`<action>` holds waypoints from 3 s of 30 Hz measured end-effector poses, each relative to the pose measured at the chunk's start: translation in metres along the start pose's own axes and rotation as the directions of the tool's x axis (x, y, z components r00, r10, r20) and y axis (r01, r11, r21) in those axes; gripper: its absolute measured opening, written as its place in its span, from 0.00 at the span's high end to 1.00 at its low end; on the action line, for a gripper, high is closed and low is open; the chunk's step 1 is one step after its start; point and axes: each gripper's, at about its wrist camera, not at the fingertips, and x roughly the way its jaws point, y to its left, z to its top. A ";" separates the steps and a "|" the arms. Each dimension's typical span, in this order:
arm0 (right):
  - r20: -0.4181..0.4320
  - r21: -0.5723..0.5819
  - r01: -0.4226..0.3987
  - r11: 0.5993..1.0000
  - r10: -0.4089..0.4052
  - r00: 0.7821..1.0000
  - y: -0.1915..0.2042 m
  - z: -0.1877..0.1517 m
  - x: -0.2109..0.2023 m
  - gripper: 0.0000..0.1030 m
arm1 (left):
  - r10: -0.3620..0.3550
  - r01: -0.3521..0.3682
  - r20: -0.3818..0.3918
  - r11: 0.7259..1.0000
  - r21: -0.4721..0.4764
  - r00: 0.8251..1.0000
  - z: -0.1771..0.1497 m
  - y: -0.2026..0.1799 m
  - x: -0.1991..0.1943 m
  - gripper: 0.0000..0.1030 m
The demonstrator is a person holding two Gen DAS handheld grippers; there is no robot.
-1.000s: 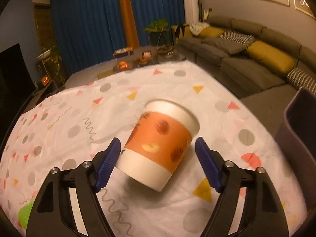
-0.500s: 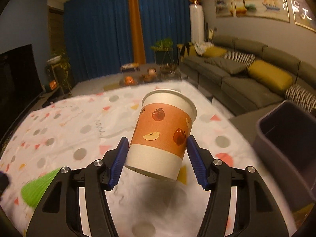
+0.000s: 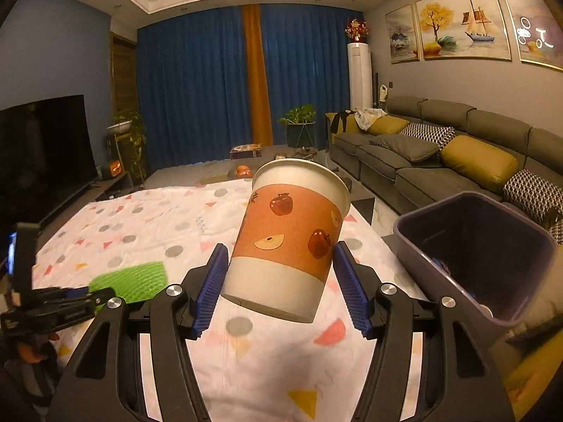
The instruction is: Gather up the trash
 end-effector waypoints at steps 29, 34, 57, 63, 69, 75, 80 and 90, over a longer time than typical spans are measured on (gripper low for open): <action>0.113 0.118 0.089 0.989 -0.102 0.988 -0.100 -0.010 -0.082 0.41 | -0.162 0.114 0.195 0.966 0.234 0.967 0.004 -0.182 -0.084 0.95; 0.116 0.149 0.136 0.979 -0.154 0.981 -0.137 -0.011 -0.080 0.41 | -0.268 0.203 0.203 0.934 0.293 0.942 0.016 -0.241 -0.082 0.95; 0.011 0.241 0.201 0.949 -0.210 0.978 -0.221 -0.020 -0.018 0.37 | -0.506 0.481 0.004 0.821 0.307 0.862 0.037 -0.350 0.026 0.51; 0.008 0.256 0.218 0.942 -0.228 0.974 -0.217 -0.022 -0.025 0.30 | -0.490 0.467 0.033 0.846 0.257 0.871 0.035 -0.329 0.023 0.30; 0.038 0.199 0.256 0.946 -0.268 0.963 -0.197 -0.018 -0.052 0.16 | -0.407 0.368 0.133 0.898 0.242 0.904 0.019 -0.304 -0.016 0.11; 0.050 0.137 0.273 0.952 -0.282 0.958 -0.161 -0.022 -0.082 0.05 | -0.203 0.146 0.251 0.963 0.227 0.946 -0.017 -0.265 -0.069 0.06; 0.069 0.083 0.229 0.970 -0.235 0.970 -0.122 -0.024 -0.103 0.05 | -0.079 0.029 0.325 0.987 0.157 0.942 -0.039 -0.223 -0.110 0.06; 0.077 0.030 0.194 0.981 -0.196 0.978 -0.056 -0.033 -0.136 0.05 | 0.084 -0.101 0.368 0.995 0.026 0.926 -0.081 -0.145 -0.175 0.06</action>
